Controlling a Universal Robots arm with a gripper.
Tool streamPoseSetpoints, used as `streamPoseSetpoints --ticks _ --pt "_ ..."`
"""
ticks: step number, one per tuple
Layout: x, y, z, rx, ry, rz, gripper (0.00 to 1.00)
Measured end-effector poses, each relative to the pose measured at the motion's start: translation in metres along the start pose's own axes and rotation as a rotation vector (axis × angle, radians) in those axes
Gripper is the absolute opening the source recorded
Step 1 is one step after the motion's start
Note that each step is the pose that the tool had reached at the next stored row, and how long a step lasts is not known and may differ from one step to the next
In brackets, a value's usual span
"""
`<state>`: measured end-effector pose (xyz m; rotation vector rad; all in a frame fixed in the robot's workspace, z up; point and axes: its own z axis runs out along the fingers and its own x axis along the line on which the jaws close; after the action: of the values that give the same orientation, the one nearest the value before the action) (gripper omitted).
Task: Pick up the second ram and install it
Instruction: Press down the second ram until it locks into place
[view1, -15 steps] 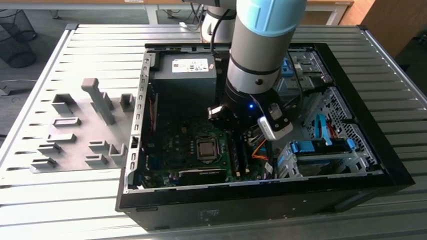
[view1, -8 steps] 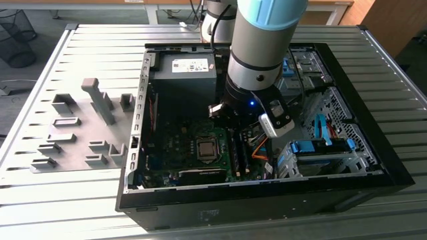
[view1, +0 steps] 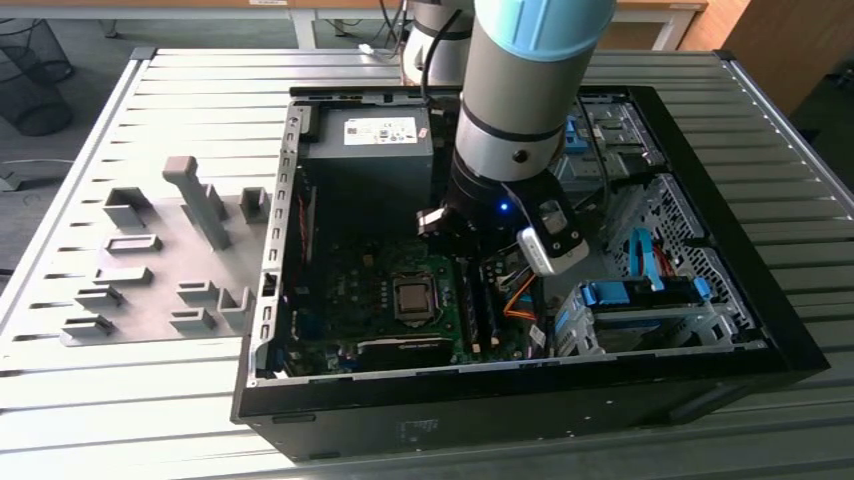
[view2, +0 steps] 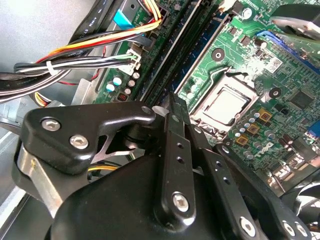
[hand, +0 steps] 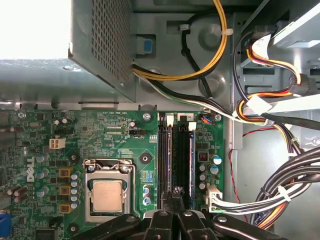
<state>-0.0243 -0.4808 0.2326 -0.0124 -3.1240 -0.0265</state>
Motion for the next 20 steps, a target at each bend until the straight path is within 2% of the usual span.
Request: streamPoseSetpoints --ticks 20 --pt "-0.0002 -0.0004 0.0130 0.0012 0.0010 0.000 0.11"
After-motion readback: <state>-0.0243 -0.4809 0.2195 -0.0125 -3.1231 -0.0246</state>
